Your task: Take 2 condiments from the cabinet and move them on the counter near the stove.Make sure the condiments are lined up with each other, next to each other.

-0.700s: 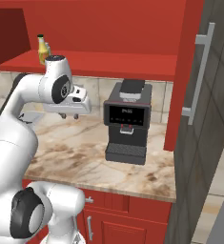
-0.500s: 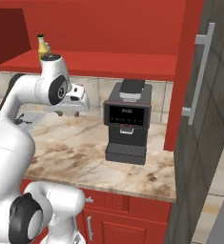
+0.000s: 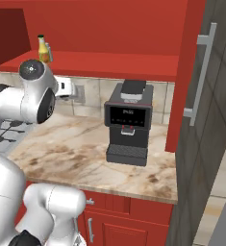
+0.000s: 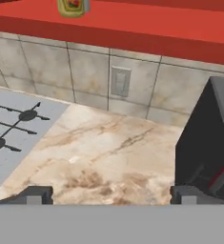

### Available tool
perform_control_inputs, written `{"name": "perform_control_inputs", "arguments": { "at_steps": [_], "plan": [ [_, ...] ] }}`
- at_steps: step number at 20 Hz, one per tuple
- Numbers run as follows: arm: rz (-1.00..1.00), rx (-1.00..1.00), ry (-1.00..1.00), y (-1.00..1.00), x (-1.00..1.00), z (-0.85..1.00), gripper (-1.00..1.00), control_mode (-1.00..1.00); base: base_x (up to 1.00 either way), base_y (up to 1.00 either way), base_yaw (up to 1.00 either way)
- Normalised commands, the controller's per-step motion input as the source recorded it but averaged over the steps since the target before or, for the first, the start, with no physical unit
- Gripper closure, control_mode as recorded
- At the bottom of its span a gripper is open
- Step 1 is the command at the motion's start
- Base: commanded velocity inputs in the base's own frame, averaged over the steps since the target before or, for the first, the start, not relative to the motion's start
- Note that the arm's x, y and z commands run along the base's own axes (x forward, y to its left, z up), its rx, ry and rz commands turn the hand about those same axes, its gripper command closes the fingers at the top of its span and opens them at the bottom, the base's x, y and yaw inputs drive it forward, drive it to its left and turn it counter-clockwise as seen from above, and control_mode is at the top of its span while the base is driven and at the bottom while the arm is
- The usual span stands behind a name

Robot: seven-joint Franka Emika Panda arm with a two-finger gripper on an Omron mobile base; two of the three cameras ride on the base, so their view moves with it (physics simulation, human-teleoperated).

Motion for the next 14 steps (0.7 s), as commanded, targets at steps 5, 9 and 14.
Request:
{"name": "perform_control_inputs", "arguments": {
  "at_steps": [5,9,14],
  "plan": [
    [0.22,0.10,-0.28,0.43,0.00,0.32,-1.00,-1.00,0.00,0.00,0.00],
    [0.14,0.01,-0.17,0.32,0.00,0.34,-1.00,-1.00,0.00,0.00,0.00],
    [0.05,0.00,-0.03,0.26,0.00,0.43,-1.00,-1.00,0.00,0.00,0.00]
  ]
}}
